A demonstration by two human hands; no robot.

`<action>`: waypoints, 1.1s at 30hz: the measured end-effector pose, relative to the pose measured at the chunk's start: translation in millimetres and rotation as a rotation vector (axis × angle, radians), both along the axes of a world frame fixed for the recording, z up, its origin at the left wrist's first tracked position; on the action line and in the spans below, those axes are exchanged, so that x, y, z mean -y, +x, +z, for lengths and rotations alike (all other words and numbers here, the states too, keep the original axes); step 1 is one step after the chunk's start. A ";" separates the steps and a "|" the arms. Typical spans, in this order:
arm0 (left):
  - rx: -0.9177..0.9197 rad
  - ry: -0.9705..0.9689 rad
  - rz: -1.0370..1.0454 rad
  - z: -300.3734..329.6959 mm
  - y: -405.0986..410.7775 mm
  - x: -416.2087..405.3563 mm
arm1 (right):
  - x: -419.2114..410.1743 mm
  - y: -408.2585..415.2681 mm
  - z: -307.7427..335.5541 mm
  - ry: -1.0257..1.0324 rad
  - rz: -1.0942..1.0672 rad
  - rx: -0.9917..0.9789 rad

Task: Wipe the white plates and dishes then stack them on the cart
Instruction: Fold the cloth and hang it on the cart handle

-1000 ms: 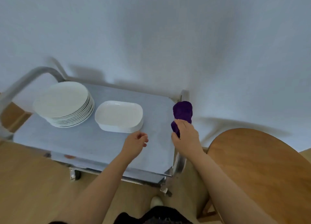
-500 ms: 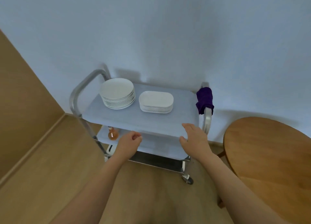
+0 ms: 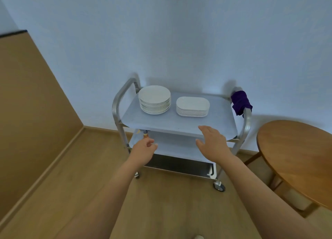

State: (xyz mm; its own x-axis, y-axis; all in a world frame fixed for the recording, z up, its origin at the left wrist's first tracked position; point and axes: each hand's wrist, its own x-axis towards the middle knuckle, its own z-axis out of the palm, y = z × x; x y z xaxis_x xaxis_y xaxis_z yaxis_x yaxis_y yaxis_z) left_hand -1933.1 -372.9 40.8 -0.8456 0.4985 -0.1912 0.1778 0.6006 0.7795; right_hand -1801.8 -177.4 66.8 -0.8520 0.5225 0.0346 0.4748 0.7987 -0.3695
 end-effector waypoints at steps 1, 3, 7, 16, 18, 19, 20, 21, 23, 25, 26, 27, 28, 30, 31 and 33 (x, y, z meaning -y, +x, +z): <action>0.004 0.003 -0.002 -1.2 -3.1 5.1 | 4.7 -3.2 0.0 -0.022 0.000 -0.013; 0.024 0.022 0.011 -3.9 -11.1 10.2 | 12.9 -9.9 -2.9 -0.131 -0.011 -0.052; 0.100 0.119 0.112 -5.5 -40.5 -0.8 | 13.4 -38.3 -13.3 -0.339 -0.049 -0.115; 0.210 0.192 0.225 -14.8 -147.9 -64.5 | -37.6 -164.0 -23.6 -0.618 -0.139 -0.169; 0.226 0.198 0.251 -19.6 -171.5 -75.3 | -51.3 -191.7 -25.1 -0.636 -0.146 -0.170; 0.247 0.198 0.271 -22.4 -183.0 -80.1 | -57.5 -204.2 -26.9 -0.645 -0.157 -0.169; 0.273 0.193 0.290 -26.1 -194.5 -84.6 | -63.0 -216.4 -28.9 -0.657 -0.169 -0.166; 0.304 0.187 0.308 -30.3 -206.1 -89.4 | -68.0 -227.7 -32.0 -0.667 -0.177 -0.159; 0.350 0.164 0.336 -38.2 -231.1 -101.1 | -78.4 -251.6 -39.2 -0.671 -0.195 -0.138; 0.388 0.148 0.355 -47.0 -259.3 -116.5 | -90.9 -279.6 -46.4 -0.667 -0.218 -0.124; 0.414 0.159 0.362 -50.9 -274.0 -124.1 | -97.2 -295.0 -50.1 -0.665 -0.228 -0.122; 0.445 0.177 0.373 -55.4 -289.1 -131.3 | -103.6 -310.5 -54.4 -0.663 -0.240 -0.119; 0.479 0.196 0.389 -60.3 -304.6 -138.4 | -110.1 -326.4 -58.8 -0.661 -0.254 -0.115; 0.555 0.222 0.417 -71.0 -334.6 -149.8 | -122.0 -356.6 -68.1 -0.678 -0.294 -0.106; 0.598 0.240 0.426 -75.9 -348.5 -155.0 | -127.8 -370.5 -72.4 -0.698 -0.317 -0.101; 0.674 0.274 0.440 -83.6 -371.6 -164.4 | -139.9 -395.1 -79.5 -0.741 -0.365 -0.083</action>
